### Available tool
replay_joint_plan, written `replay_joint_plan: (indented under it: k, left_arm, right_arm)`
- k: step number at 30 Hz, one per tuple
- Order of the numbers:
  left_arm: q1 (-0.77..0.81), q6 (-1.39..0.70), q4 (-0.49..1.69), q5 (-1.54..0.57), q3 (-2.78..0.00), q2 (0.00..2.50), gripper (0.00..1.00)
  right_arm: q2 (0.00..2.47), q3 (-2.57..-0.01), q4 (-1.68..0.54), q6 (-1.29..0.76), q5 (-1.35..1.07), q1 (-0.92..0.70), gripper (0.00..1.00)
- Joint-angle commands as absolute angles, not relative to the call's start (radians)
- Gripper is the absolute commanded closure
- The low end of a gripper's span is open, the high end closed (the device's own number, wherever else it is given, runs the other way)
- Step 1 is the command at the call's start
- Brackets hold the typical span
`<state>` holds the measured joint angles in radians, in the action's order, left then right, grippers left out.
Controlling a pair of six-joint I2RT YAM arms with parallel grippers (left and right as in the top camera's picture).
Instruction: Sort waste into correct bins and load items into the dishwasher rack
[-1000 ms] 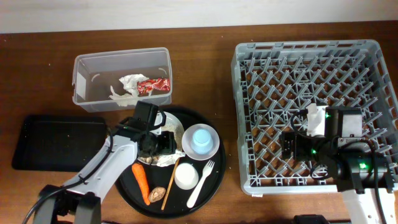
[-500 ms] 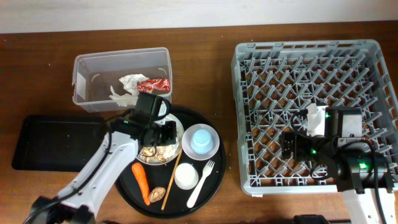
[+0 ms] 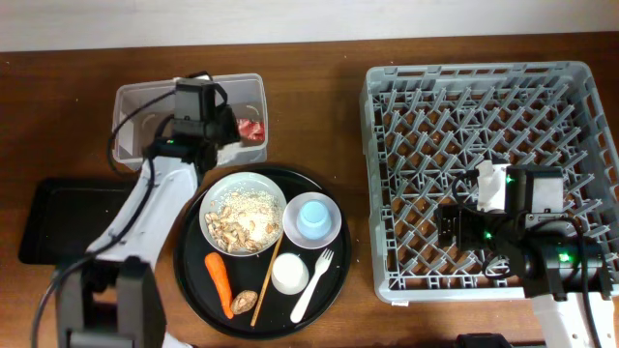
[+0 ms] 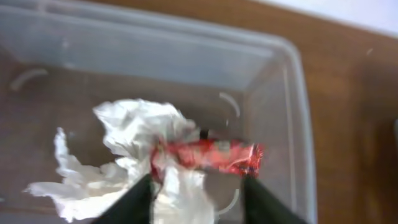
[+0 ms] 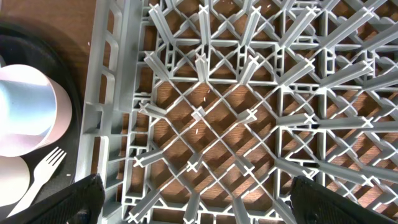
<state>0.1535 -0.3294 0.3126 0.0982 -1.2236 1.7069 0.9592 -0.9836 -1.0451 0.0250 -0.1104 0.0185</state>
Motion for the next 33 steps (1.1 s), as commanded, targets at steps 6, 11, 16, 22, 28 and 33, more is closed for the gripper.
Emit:
replay_joint_plan:
  k: [6, 11, 16, 22, 28, 33]
  left_arm:
    - [0.147, -0.287, 0.479, -0.005, -1.251, 1.516, 0.07]
    - [0.149, -0.287, 1.015, -0.086, -1.25, 1.406, 0.01]
    - [0.152, -0.291, 1.152, -0.135, -1.242, 1.408, 0.01]
    - [0.293, -0.291, 1.109, -0.112, -1.241, 1.408, 0.01]
    - [0.09, -0.322, 1.209, -0.052, -1.241, 1.407, 0.01]
    - [-0.186, -0.322, 1.294, -0.052, -1.241, 1.407, 0.01]
  right_arm:
    - [0.955, -0.999, -1.044, 0.019, -0.12, 0.013, 0.01]
    - [0.955, -0.999, -1.045, 0.019, -0.121, 0.013, 0.02]
    - [0.955, -0.999, -1.056, 0.019, -0.125, 0.013, 0.02]
    - [0.955, -0.999, -1.063, 0.019, -0.147, 0.013, 0.02]
    - [0.962, -1.01, -1.086, 0.014, -0.281, 0.012, 0.02]
    - [1.126, -1.2, -1.194, -0.006, -0.277, -0.119, 0.02]
